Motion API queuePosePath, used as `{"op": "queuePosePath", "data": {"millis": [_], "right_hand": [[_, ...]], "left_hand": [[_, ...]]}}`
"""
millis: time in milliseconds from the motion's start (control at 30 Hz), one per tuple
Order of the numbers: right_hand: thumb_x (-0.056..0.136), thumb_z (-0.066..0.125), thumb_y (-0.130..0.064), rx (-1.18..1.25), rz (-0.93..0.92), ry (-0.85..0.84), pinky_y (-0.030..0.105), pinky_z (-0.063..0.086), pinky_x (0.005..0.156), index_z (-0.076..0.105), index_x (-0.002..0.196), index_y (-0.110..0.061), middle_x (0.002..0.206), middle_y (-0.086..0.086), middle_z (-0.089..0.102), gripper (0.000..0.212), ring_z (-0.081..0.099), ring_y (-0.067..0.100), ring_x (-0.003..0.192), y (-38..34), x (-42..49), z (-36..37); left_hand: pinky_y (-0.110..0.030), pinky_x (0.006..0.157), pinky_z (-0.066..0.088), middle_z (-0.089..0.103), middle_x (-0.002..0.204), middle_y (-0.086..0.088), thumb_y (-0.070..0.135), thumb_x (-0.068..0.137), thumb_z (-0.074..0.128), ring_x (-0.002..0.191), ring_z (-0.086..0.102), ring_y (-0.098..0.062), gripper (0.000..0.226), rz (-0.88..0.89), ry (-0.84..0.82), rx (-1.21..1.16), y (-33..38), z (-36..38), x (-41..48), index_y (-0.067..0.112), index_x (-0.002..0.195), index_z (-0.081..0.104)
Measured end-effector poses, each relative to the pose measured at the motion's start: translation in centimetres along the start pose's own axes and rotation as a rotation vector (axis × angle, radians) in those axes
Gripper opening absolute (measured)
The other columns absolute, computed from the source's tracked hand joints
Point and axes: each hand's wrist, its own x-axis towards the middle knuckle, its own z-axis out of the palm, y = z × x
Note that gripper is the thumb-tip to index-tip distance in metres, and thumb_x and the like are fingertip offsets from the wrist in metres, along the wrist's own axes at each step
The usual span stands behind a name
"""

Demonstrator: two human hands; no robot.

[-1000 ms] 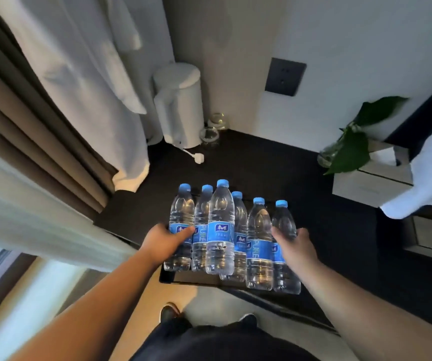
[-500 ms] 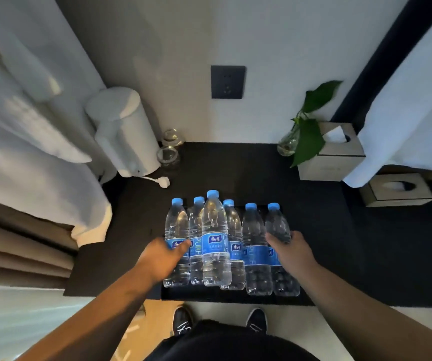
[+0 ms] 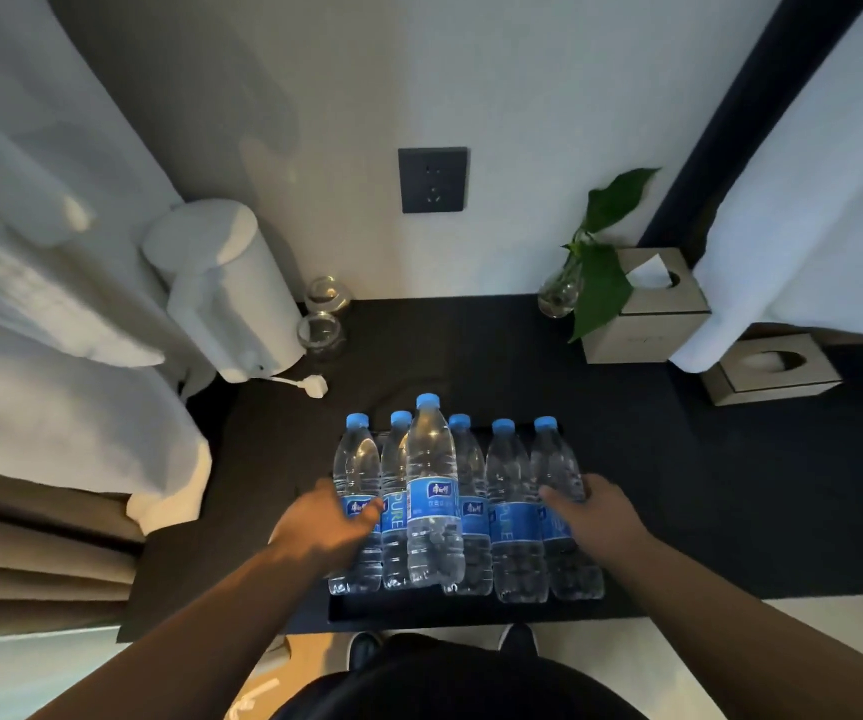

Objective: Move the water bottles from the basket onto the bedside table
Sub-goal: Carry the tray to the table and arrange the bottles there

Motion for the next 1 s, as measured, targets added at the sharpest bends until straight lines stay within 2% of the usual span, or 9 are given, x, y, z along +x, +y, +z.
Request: {"op": "queuePosePath", "data": {"millis": [100,267,400,500,600,700,767,900,1000], "right_hand": [[0.087,0.073,-0.054,-0.096,-0.026,0.004,0.045,0.056,0.091,0.066,0.109,-0.018,0.109,0.005,0.065,0.043,0.063,0.023,0.105,0.6,0.4,0.4],[0.086,0.065,-0.063,-0.222,-0.042,0.088,0.040,0.050,0.090,0.059,0.114,-0.020,0.113,0.006,0.058,0.052,0.053,0.018,0.101,0.8,0.4,1.2],[0.090,0.059,-0.063,-0.320,-0.072,0.187,0.049,0.046,0.105,0.041,0.145,-0.012,0.136,0.016,0.049,0.077,0.048,0.032,0.125,-1.7,0.6,1.8],[0.089,0.058,-0.064,-0.463,-0.112,0.237,0.048,0.042,0.106,0.028,0.155,-0.019,0.148,0.013,0.040,0.085,0.042,0.032,0.134,-5.3,0.9,2.0],[0.091,0.057,-0.062,-0.630,-0.252,0.171,0.044,0.045,0.102,0.045,0.145,-0.027,0.141,0.006,0.047,0.065,0.046,0.026,0.127,-8.7,1.7,2.3],[0.094,0.058,-0.053,-0.494,-0.345,0.027,0.035,0.051,0.086,0.062,0.118,-0.032,0.116,-0.005,0.060,0.032,0.056,0.012,0.103,-11.8,2.1,3.7],[0.098,0.053,-0.048,-0.405,-0.372,-0.021,0.033,0.054,0.076,0.061,0.096,-0.033,0.096,-0.009,0.063,0.017,0.060,0.007,0.084,-13.6,2.3,5.1],[0.099,0.039,-0.061,-0.420,-0.301,-0.052,0.037,0.054,0.072,0.058,0.089,-0.032,0.083,-0.006,0.065,0.036,0.063,0.009,0.076,-16.6,3.0,7.9],[0.089,0.040,-0.074,-0.539,-0.214,-0.085,0.032,0.043,0.058,0.064,0.090,-0.027,0.081,-0.003,0.064,0.053,0.061,0.011,0.073,-17.8,4.0,8.9]], "left_hand": [[-0.036,0.082,0.054,0.068,0.115,-0.008,0.078,0.085,0.051,0.104,0.067,-0.028,0.077,-0.032,0.009,0.017,0.2,0.5,-0.2,0.015,0.128,0.048],[-0.039,0.081,0.055,0.066,0.115,-0.008,0.080,0.084,0.047,0.101,0.066,-0.027,0.076,-0.004,0.070,-0.041,0.1,0.6,-0.7,0.016,0.126,0.047],[-0.041,0.085,0.054,0.066,0.116,-0.013,0.074,0.090,0.047,0.105,0.066,-0.031,0.066,0.045,0.122,-0.060,0.6,-0.5,0.3,0.014,0.118,0.051],[-0.035,0.074,0.050,0.069,0.107,-0.009,0.068,0.091,0.049,0.098,0.069,-0.029,0.056,0.075,0.142,-0.050,1.3,-1.9,1.8,0.016,0.109,0.055],[-0.031,0.067,0.045,0.072,0.098,-0.006,0.067,0.090,0.050,0.088,0.069,-0.025,0.048,0.102,0.177,-0.058,1.8,-3.1,3.4,0.021,0.097,0.057],[-0.032,0.074,0.048,0.073,0.106,-0.008,0.065,0.092,0.050,0.098,0.069,-0.028,0.049,0.102,0.138,-0.052,2.0,-3.6,5.0,0.020,0.105,0.062],[-0.033,0.078,0.050,0.072,0.108,-0.006,0.066,0.093,0.049,0.102,0.068,-0.027,0.051,0.109,0.087,-0.062,1.9,-3.6,6.0,0.021,0.112,0.064],[-0.033,0.065,0.047,0.068,0.095,-0.003,0.068,0.091,0.050,0.086,0.064,-0.018,0.050,0.125,0.054,-0.099,1.7,-3.6,7.3,0.022,0.103,0.064],[-0.031,0.064,0.045,0.067,0.096,-0.003,0.064,0.092,0.056,0.084,0.063,-0.016,0.048,0.144,0.069,-0.106,1.8,-3.7,8.2,0.018,0.104,0.060]]}}
